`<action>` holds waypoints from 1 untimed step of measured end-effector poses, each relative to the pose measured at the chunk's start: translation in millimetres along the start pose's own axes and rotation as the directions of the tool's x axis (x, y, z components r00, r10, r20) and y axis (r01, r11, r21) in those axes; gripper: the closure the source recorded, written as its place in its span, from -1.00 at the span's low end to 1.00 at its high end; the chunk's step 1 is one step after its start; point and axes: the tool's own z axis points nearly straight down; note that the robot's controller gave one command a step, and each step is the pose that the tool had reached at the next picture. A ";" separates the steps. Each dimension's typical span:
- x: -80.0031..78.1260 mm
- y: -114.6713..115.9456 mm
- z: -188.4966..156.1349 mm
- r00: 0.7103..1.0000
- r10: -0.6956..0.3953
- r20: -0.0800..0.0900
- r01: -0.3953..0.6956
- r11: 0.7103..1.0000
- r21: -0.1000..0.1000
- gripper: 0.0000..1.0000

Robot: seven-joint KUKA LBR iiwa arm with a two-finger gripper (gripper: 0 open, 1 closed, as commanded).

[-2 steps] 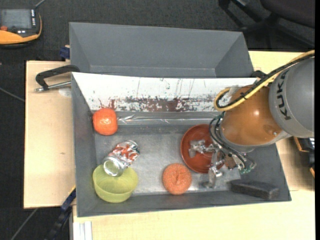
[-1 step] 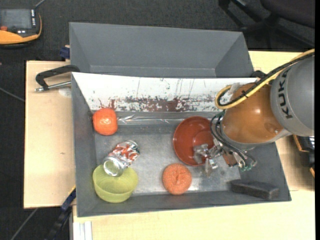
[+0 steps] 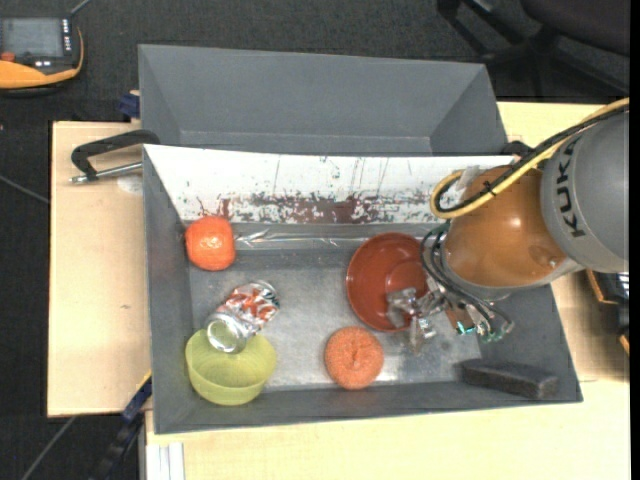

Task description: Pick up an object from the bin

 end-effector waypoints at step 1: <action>-45.9 67.0 0.4 0.988 -0.150 0.023 0.150 0.989 0.005 -1.00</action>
Offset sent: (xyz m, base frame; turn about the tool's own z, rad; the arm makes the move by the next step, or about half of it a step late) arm 0.0181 0.0738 -0.0054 -0.1477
